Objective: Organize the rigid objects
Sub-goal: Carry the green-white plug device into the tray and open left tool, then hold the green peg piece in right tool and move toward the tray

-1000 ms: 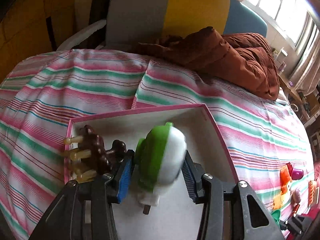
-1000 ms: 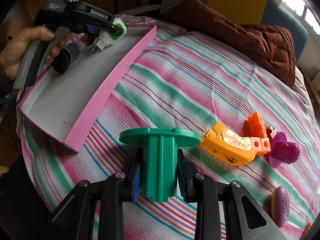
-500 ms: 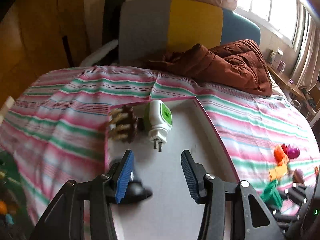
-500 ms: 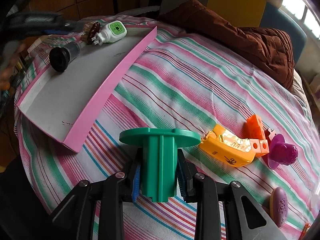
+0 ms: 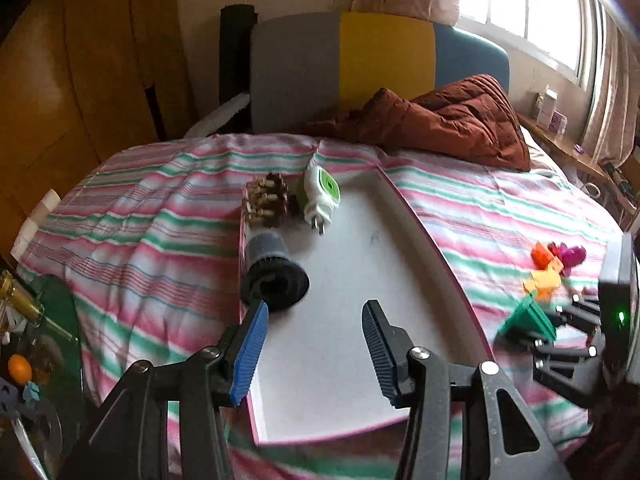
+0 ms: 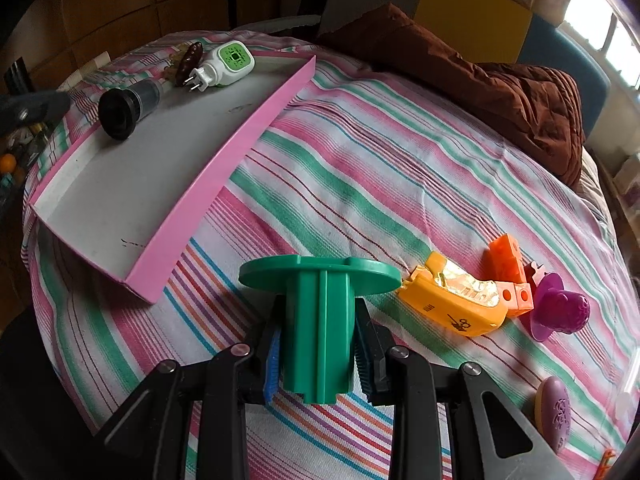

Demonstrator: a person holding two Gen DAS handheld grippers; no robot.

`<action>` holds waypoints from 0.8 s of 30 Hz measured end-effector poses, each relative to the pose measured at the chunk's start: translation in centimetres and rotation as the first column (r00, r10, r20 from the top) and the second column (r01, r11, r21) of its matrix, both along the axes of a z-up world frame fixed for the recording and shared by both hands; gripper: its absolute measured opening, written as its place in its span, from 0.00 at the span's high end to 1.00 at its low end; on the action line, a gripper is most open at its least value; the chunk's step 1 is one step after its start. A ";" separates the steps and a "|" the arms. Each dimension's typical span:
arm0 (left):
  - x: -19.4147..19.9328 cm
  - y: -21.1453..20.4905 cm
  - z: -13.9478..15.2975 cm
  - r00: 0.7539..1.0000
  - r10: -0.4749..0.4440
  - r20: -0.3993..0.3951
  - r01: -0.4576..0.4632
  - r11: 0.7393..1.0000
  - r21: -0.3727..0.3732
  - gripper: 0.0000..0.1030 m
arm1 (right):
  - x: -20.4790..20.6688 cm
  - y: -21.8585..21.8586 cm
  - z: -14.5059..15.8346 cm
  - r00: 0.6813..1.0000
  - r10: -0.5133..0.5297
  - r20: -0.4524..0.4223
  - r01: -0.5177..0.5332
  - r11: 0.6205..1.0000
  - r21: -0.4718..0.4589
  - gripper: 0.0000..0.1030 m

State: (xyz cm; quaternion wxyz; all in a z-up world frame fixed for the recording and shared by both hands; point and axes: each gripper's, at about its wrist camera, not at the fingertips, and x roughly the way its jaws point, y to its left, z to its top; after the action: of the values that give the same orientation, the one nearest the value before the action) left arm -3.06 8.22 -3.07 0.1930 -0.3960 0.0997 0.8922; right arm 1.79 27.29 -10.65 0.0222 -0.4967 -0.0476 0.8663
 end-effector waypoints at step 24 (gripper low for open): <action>0.9 -1.5 -2.1 0.998 0.017 0.065 -0.016 1.000 -0.015 0.52 | 2.6 0.9 -0.1 0.999 0.009 -0.036 -0.008 1.000 0.023 0.70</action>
State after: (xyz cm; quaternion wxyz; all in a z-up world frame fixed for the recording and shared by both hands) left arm -2.19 6.67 -5.14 0.1862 -0.4269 0.0964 0.8797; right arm 4.41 28.20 -10.77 0.0251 -0.4806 -0.0591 0.8746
